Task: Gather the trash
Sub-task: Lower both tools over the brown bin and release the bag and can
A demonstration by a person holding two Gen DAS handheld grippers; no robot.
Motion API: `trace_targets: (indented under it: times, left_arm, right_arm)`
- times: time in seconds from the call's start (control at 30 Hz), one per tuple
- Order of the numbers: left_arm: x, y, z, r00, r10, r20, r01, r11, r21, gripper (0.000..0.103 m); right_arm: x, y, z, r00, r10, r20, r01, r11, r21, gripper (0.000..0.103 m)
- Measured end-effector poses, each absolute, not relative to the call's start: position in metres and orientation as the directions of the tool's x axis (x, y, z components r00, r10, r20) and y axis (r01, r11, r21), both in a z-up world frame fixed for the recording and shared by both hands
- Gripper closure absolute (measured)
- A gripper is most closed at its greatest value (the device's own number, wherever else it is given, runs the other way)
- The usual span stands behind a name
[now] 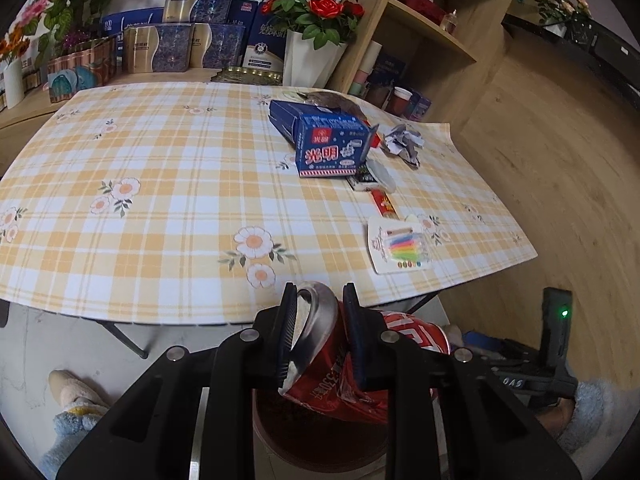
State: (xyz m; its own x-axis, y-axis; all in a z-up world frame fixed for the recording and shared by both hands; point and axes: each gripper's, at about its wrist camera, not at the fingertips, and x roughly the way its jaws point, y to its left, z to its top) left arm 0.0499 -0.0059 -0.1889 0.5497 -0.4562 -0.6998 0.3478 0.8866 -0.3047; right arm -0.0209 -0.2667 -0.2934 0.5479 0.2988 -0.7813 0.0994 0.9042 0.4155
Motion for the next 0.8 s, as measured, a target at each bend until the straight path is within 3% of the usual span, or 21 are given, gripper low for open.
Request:
trace_targets:
  times: [0.8]
  left_arm:
    - [0.037, -0.065, -0.274, 0.380, -0.327, -0.865, 0.392, 0.904, -0.170, 0.080]
  right_arm:
    - [-0.022, -0.298, -0.305, 0.577, 0.295, -0.761, 0.223, 0.840, 0.495, 0.006]
